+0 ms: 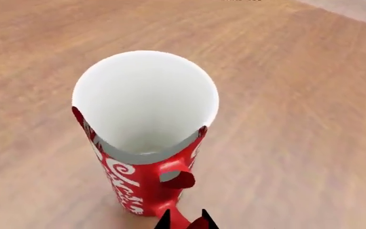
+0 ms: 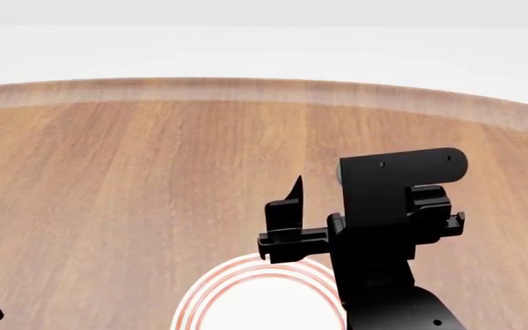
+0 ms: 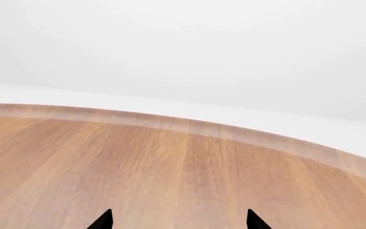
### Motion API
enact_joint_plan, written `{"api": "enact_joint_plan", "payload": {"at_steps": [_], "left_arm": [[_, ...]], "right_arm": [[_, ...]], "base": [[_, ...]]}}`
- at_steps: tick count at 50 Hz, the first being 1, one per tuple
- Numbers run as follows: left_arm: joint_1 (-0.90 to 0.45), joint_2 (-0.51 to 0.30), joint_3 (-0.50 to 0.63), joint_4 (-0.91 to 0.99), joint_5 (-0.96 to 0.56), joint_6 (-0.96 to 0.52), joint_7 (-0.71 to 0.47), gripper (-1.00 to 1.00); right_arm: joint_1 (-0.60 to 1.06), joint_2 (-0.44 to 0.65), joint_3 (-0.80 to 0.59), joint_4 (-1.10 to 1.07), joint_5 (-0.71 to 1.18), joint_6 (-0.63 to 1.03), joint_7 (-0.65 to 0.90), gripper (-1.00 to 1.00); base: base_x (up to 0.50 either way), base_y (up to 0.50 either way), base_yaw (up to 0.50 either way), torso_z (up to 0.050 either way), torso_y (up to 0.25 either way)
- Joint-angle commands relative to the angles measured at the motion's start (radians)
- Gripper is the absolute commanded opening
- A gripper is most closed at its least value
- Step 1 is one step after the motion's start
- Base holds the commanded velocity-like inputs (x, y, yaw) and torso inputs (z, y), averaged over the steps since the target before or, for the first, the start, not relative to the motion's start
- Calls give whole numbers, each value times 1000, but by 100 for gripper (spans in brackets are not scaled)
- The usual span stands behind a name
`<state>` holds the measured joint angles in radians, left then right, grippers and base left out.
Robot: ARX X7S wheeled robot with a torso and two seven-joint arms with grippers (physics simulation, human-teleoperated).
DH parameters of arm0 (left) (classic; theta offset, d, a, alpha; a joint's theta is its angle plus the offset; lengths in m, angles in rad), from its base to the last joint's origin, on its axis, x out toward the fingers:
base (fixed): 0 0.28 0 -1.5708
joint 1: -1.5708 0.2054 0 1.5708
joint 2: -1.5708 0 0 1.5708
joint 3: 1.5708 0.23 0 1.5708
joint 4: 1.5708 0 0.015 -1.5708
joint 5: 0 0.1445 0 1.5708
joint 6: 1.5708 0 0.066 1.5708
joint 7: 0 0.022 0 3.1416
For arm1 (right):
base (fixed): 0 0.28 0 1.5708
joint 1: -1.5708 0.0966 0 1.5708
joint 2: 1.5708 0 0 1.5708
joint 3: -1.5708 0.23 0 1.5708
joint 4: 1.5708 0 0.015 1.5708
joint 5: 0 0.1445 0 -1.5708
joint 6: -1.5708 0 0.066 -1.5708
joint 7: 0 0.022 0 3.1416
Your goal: Pick up the red mug and put it on the plate
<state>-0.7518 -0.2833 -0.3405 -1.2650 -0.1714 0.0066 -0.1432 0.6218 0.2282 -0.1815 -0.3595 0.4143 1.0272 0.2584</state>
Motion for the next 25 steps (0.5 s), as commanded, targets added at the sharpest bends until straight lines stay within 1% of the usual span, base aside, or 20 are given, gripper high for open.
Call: {"api": "enact_joint_plan", "payload": {"at_steps": [1, 2, 3, 5, 9, 11, 12, 22, 25], "left_arm": [[65, 47, 49, 287, 13, -179, 30, -100], [82, 59, 70, 361, 21, -228, 36, -100], [88, 61, 69, 377, 20, -238, 34, -100], [108, 81, 115, 487, 33, -312, 64, -100], [131, 103, 179, 608, 43, -391, 119, -100], [135, 107, 195, 636, 38, -414, 143, -100], [140, 111, 222, 664, 48, -426, 158, -100], [135, 145, 365, 710, 57, -475, 304, -100], [135, 161, 396, 710, 68, -477, 310, -100]], "right_arm": [[4, 0, 0, 1, 7, 3, 5, 100], [5, 0, 0, 5, 6, 0, 5, 100], [5, 0, 0, 5, 6, -1, 6, 100], [8, 0, 0, 8, 7, 0, 6, 100], [7, 1, -2, 11, 8, -3, 7, 100], [7, 2, -1, 10, 10, -2, 8, 100], [8, 1, 0, 10, 11, -1, 9, 100], [12, 1, 0, 11, 16, -1, 14, 100], [11, 2, -1, 12, 16, -2, 15, 100]], "base": [[0, 0, 0, 0, 0], [0, 0, 0, 0, 0], [0, 0, 0, 0, 0], [0, 0, 0, 0, 0], [0, 0, 0, 0, 0], [0, 0, 0, 0, 0], [0, 0, 0, 0, 0], [0, 0, 0, 0, 0], [0, 0, 0, 0, 0]]}}
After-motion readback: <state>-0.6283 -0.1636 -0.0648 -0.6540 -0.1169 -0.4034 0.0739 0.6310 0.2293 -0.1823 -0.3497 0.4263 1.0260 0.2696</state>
